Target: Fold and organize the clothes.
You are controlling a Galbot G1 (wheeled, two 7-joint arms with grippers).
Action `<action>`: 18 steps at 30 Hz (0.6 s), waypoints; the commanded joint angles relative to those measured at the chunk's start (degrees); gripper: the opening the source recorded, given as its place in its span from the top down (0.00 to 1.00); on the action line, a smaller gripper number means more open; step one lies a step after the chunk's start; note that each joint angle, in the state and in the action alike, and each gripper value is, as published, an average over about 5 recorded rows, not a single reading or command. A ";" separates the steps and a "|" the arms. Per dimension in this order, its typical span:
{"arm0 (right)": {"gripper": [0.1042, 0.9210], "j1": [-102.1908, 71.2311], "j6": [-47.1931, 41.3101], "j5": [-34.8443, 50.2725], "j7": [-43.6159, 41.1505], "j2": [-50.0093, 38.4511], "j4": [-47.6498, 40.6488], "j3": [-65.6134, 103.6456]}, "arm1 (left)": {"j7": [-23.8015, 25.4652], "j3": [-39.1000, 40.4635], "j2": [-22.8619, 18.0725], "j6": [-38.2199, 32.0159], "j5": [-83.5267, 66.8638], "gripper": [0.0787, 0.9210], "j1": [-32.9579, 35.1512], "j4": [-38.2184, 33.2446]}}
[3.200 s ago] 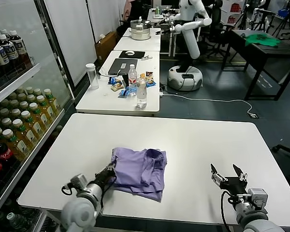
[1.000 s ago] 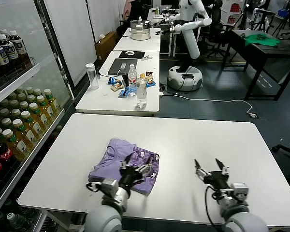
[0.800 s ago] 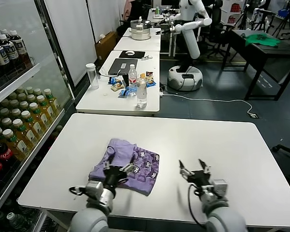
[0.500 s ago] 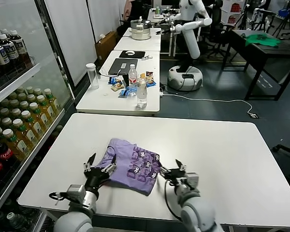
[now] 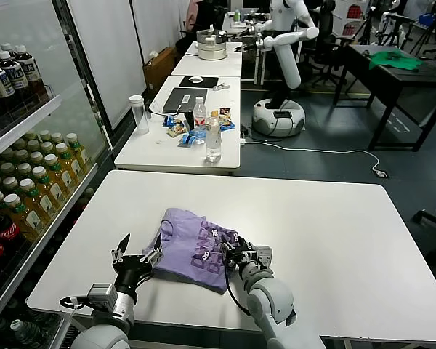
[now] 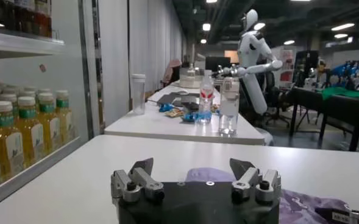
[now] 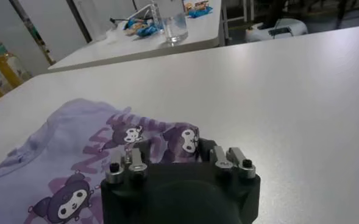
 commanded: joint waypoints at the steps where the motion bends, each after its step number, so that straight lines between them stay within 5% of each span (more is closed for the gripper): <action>1: 0.57 2.11 0.05 2.10 0.43 0.21 -2.92 -0.66 | -0.02 -1.05 -0.17 -0.30 0.30 0.12 1.16 -0.38; 12: 0.93 7.49 -0.22 -4.79 -4.66 -7.82 -4.70 2.69 | 0.02 -0.51 -0.70 -0.54 0.42 0.12 2.69 -1.17; 18: 0.96 13.49 -1.79 -6.81 -10.17 -14.88 -7.78 4.63 | 0.17 0.07 -1.01 -0.51 0.98 0.12 3.69 -2.11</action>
